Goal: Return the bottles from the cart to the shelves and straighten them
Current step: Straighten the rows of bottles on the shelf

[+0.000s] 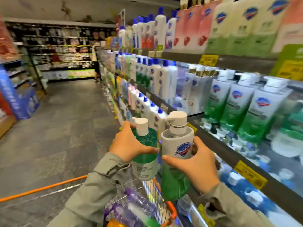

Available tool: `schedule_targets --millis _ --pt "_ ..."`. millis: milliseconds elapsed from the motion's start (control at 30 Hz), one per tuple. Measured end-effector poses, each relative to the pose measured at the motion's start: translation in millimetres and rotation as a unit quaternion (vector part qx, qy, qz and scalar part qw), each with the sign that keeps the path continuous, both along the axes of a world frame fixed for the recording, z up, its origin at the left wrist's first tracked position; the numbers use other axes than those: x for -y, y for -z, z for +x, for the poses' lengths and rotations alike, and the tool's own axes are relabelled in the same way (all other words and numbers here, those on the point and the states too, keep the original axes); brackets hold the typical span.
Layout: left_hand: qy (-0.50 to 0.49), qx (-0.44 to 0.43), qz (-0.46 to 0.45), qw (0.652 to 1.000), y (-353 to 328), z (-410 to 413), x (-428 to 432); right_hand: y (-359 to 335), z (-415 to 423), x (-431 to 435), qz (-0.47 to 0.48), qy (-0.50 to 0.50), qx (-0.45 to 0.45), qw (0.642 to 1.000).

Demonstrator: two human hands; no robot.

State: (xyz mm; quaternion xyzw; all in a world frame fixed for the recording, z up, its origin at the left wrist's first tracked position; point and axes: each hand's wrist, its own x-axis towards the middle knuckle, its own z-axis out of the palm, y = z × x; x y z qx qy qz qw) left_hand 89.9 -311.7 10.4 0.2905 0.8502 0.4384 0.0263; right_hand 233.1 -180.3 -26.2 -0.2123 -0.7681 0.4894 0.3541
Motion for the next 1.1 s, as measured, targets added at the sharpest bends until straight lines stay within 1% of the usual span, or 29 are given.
schedule_targets --millis 267,433,533,633,767,867,1033,1100 --pt "0.137 -0.007 0.049 0.989 -22.7 -20.7 -87.3 -27.5 8.5 -45.9 -0.002 0.148 -0.032 0.989" --pt "0.207 0.004 0.089 0.974 -25.4 -27.5 -140.8 -41.5 15.1 -74.8 0.006 0.236 -0.053 0.970" --pt "0.249 0.019 0.094 0.964 -27.1 -29.4 -169.6 -48.2 22.7 -89.9 0.019 0.294 -0.072 0.953" --pt "0.272 0.011 0.105 0.956 -31.2 -23.7 -194.0 -54.9 33.6 -103.2 0.038 0.345 -0.081 0.934" --pt "0.292 0.026 0.159 0.943 -30.1 -11.4 -220.1 -58.1 50.3 -118.5 0.069 0.411 -0.099 0.903" --pt "0.306 0.036 0.180 0.934 -25.3 -0.7 -236.1 -54.2 63.4 -129.6 0.085 0.448 -0.093 0.885" --pt "0.338 0.050 0.164 0.925 -21.6 11.8 -262.9 -42.7 76.3 -146.2 0.085 0.474 -0.068 0.873" --pt "0.345 0.038 0.151 0.926 -20.0 15.9 -272.1 -36.8 76.6 -152.7 0.078 0.477 -0.055 0.874"
